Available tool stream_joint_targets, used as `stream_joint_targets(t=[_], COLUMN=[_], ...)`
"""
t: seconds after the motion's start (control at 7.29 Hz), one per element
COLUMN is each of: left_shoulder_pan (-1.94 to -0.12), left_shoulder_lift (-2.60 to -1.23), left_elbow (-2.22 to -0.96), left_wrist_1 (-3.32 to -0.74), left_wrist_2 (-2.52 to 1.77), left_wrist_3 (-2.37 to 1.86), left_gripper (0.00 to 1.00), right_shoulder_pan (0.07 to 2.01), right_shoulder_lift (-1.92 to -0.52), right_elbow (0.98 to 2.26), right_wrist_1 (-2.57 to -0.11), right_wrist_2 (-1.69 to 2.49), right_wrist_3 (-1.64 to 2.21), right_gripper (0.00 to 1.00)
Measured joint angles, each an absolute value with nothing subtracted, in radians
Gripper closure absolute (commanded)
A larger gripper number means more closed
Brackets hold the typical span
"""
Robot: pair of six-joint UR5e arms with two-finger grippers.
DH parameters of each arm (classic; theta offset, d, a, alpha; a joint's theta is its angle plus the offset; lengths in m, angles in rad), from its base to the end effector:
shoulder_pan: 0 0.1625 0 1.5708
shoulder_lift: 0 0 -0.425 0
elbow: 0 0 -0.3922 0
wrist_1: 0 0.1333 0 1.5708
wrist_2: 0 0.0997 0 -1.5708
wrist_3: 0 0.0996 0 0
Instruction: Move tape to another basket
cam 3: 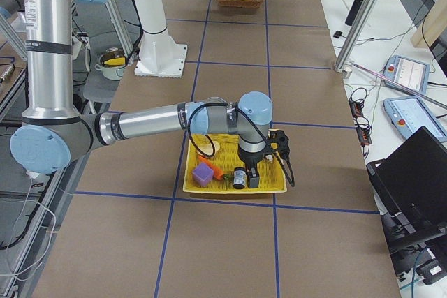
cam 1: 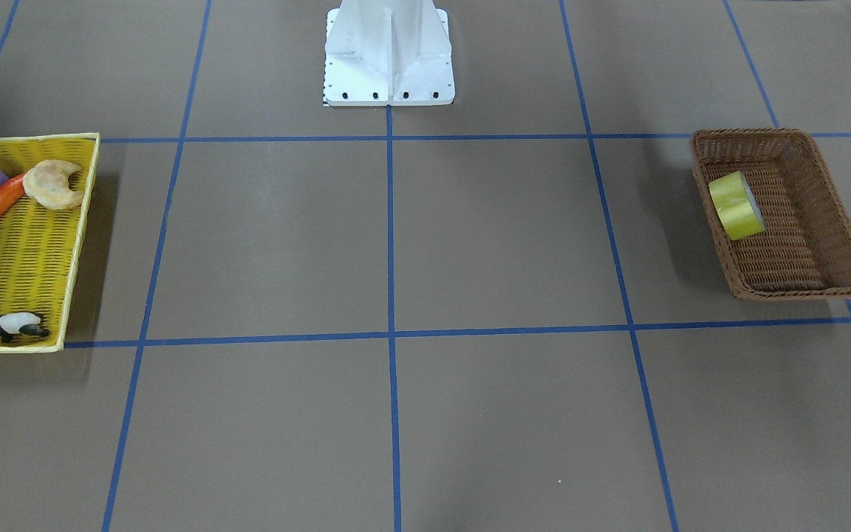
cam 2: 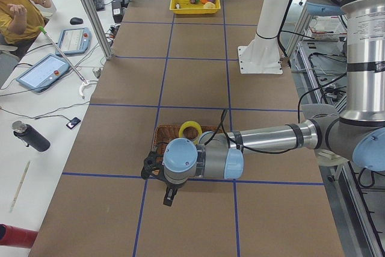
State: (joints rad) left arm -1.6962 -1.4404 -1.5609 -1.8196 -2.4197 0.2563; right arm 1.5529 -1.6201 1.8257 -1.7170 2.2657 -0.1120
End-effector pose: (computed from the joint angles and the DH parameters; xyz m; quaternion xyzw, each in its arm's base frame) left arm -0.1130 -0.4286 0.6934 0.1265 0.3944 0.0818 0.9065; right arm 0.0612 -0.4682 0.5774 0.0439 -0.3387 -0.0711 0.9372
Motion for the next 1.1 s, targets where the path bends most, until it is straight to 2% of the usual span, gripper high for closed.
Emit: stream_joint_targets(t=[1.1], left_shoulder_pan=[-1.692], left_shoulder_lift=[-1.395], left_elbow=[-1.554], left_wrist_1=[-1.84], left_wrist_2=[-2.419], left_wrist_3=[0.25], left_gripper=[0.02], right_shoulder_pan=[1.549], right_shoulder_lift=[-1.624], right_elbow=[1.812], right_wrist_1=[-1.714], right_wrist_2=[2.268], right_wrist_3=[-0.091], right_gripper=[0.0])
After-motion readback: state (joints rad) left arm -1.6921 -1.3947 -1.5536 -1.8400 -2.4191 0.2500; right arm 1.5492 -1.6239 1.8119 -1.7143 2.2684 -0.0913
